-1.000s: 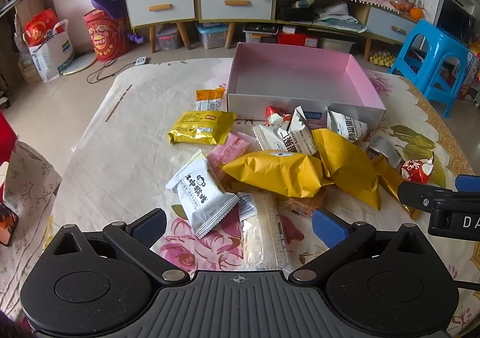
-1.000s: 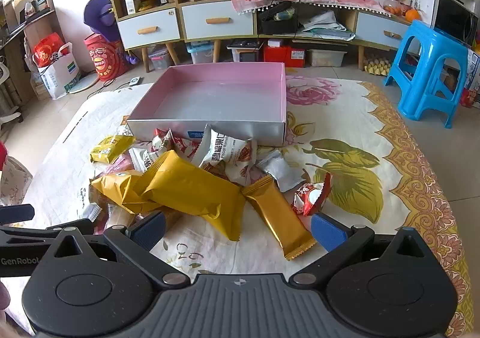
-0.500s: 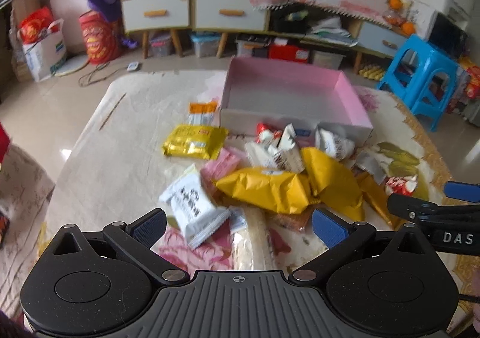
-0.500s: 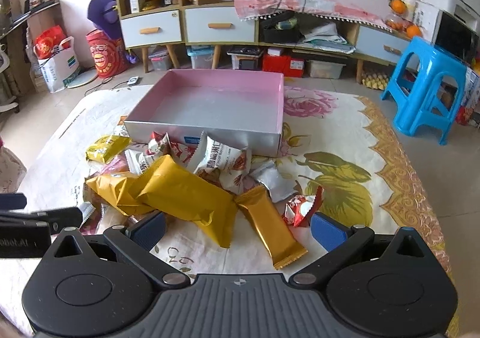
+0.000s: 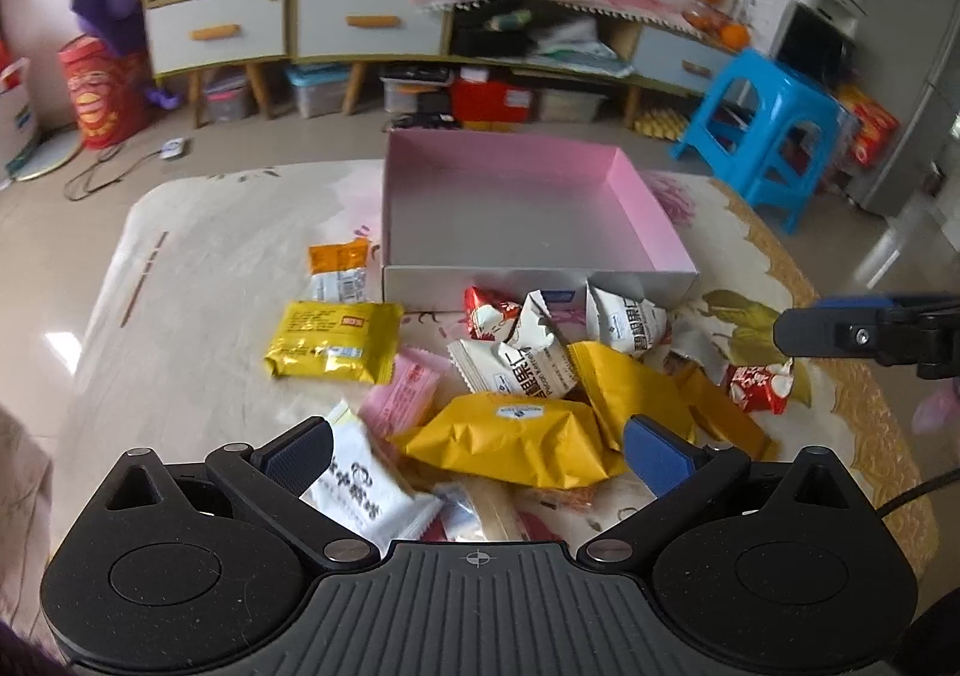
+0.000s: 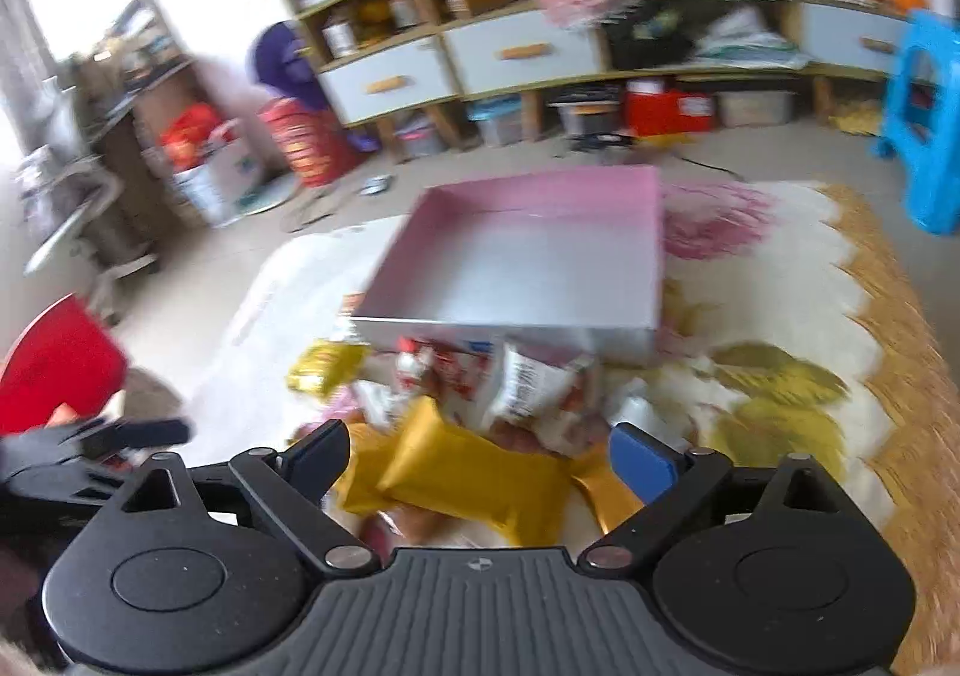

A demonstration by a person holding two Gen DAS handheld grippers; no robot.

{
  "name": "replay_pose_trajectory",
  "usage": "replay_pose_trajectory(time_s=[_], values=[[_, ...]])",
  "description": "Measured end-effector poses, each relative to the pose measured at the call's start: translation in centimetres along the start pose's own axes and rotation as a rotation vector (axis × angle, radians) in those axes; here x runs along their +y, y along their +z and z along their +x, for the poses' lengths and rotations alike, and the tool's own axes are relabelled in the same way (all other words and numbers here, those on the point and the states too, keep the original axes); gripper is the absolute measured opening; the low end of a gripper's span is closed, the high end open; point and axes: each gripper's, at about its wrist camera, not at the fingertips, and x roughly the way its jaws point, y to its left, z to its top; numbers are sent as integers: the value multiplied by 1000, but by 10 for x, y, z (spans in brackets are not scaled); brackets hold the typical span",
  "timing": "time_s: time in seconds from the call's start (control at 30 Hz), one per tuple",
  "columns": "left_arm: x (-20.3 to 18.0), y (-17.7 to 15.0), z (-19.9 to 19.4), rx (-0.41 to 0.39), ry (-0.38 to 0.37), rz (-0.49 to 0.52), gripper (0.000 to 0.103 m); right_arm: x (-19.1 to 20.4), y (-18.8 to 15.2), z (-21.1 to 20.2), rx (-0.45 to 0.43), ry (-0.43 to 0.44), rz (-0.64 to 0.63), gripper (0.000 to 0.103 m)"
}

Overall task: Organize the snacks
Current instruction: 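Close the left tool on a yellow pack while the right tool grasps another yellow pack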

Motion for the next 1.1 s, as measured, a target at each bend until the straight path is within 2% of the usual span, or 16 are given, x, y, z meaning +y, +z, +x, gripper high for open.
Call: replay_pose_trajectory(time_s=[0.07, 0.13, 0.17, 0.23, 0.3, 0.4, 0.6, 0.73, 0.93, 1.1], values=[[8, 0, 10, -1, -38, -39, 101, -2, 5, 11, 21, 37, -52, 81], [16, -3, 20, -19, -132, -64, 101, -7, 4, 20, 35, 82, -71, 69], [18, -3, 23, -23, -159, -57, 100, -11, 1, 24, 35, 109, -71, 67], [18, -4, 26, -61, -198, 35, 100, -15, -4, 30, 54, 131, -92, 61], [17, -7, 28, -109, -226, 120, 100, -13, -11, 32, 51, 133, -151, 60], [21, -11, 36, -113, -320, 162, 100, -16, -19, 36, 70, 165, -192, 60], [5, -20, 43, -124, -388, 368, 100, -6, -28, 43, 88, 165, -339, 61], [-10, -28, 47, -112, -370, 486, 100, 2, -35, 51, 117, 144, -419, 61], [-29, -47, 62, -62, -234, 667, 100, 3, -43, 64, 143, 72, -472, 63], [-33, -53, 63, -80, -178, 690, 99, 2, -47, 68, 126, 43, -465, 63]])
